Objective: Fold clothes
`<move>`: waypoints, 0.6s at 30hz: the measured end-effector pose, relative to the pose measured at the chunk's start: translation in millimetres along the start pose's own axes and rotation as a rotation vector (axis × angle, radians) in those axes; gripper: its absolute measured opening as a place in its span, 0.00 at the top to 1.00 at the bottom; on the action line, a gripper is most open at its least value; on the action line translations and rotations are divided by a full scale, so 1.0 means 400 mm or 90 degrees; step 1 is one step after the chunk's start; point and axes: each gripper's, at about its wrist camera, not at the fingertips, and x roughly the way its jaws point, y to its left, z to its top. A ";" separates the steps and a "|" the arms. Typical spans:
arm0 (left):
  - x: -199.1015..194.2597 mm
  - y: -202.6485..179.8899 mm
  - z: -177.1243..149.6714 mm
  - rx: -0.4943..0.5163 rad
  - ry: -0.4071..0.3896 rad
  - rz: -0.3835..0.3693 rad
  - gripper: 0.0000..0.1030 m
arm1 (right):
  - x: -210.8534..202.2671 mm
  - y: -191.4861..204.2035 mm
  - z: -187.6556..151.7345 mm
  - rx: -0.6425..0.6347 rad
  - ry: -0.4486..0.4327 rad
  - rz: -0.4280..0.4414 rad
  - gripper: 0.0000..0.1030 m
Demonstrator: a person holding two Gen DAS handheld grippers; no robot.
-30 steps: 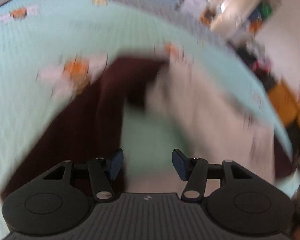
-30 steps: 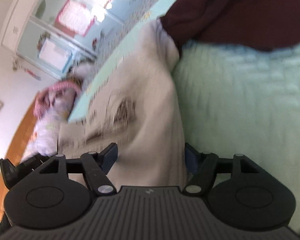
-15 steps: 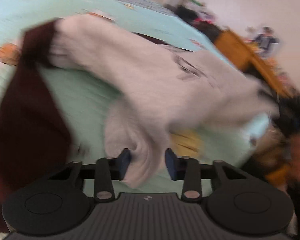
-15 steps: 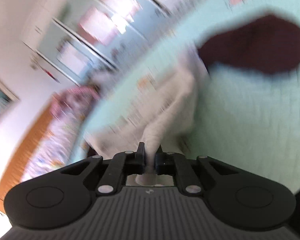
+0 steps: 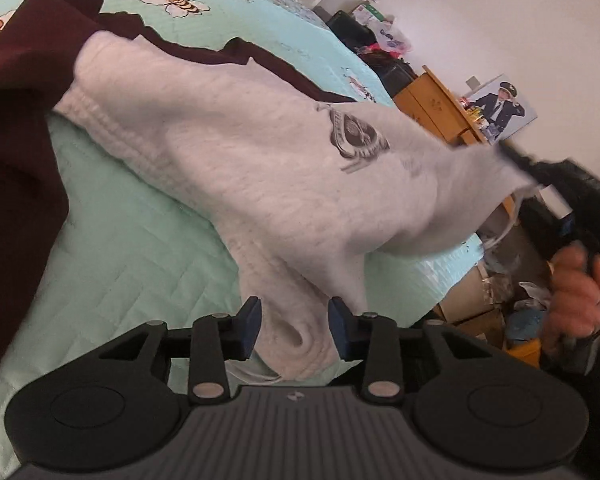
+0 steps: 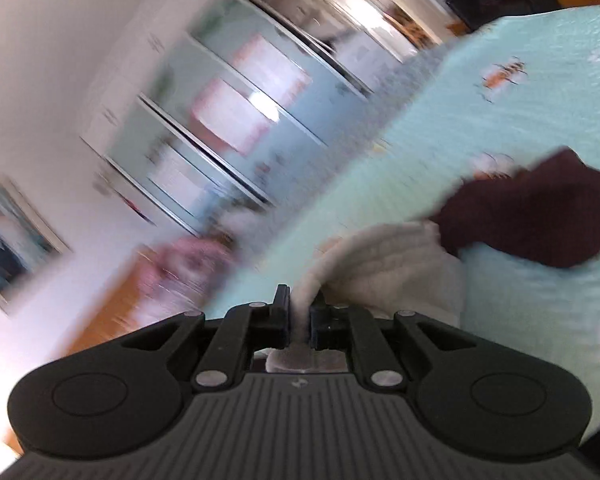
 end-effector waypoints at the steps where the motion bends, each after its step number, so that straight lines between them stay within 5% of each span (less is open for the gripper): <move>1: -0.003 -0.013 0.001 0.016 -0.001 -0.002 0.57 | 0.012 -0.007 -0.016 0.011 0.012 -0.007 0.86; 4: 0.007 -0.057 0.004 0.071 0.002 0.019 0.33 | 0.012 -0.035 -0.027 0.041 0.015 -0.014 0.80; 8: 0.091 -0.061 0.034 0.083 0.035 0.054 0.31 | 0.018 -0.063 -0.053 0.066 0.039 -0.060 0.63; 11: 0.141 -0.060 0.060 0.070 0.035 0.073 0.45 | 0.037 -0.089 -0.088 0.087 0.080 -0.116 0.44; 12: 0.132 -0.064 0.072 0.070 0.020 0.070 0.68 | 0.035 -0.100 -0.098 0.097 0.089 -0.123 0.44; 13: 0.101 -0.069 0.090 0.066 -0.006 0.058 0.74 | 0.032 -0.111 -0.109 0.106 0.098 -0.128 0.44; 18: -0.054 -0.091 0.179 0.047 -0.138 0.000 0.79 | -0.004 -0.114 -0.102 0.110 0.072 -0.114 0.43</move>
